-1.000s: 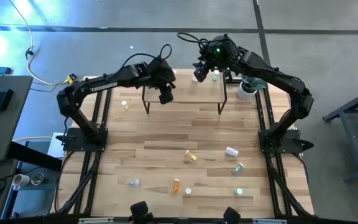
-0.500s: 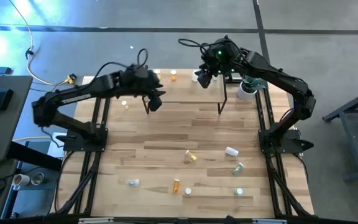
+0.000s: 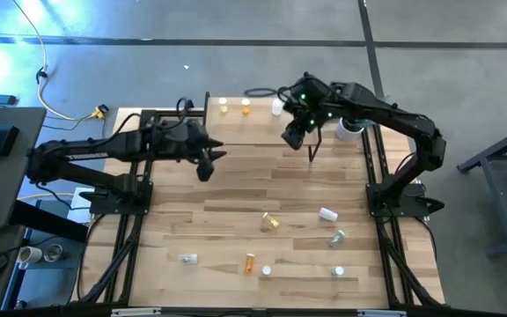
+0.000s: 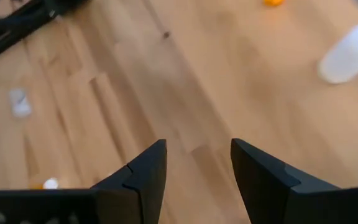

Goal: Pick and place medicine bottles onto shelf by color
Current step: Put the right orange pill bottle on the shelf and align it to the other orange pill bottle

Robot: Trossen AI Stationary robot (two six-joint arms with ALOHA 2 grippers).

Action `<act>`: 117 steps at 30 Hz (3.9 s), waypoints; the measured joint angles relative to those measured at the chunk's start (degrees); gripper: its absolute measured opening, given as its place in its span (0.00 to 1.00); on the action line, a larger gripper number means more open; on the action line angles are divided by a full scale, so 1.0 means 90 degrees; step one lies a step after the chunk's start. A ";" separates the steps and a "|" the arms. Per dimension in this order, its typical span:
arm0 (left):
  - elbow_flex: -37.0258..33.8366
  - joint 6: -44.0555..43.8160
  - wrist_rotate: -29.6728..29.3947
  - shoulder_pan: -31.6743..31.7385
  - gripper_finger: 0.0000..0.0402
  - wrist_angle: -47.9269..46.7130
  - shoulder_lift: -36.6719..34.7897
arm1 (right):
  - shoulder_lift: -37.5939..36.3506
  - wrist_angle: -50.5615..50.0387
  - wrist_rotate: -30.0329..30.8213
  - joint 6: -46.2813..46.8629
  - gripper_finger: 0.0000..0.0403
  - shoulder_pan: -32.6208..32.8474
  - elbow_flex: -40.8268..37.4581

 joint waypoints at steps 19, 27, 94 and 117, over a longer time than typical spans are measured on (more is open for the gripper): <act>-0.0767 -0.0684 -0.0073 -0.1605 0.36 0.0485 -0.0770 | 0.0068 0.0199 -0.0017 0.1235 0.42 0.2594 -0.0721; -0.0767 -0.0705 0.0554 -0.1786 0.36 0.0480 -0.0765 | 0.0217 0.0745 -0.0010 0.1550 0.42 0.3631 -0.0729; -0.0767 -0.1152 0.0357 -0.1797 0.55 0.0448 -0.0763 | 0.3120 0.2985 0.0001 -0.2009 0.56 0.5547 -0.0724; -0.0767 -0.1147 0.0362 -0.1797 0.56 0.0446 -0.0763 | 0.3315 0.2902 0.0253 -0.1858 0.45 0.5547 -0.0721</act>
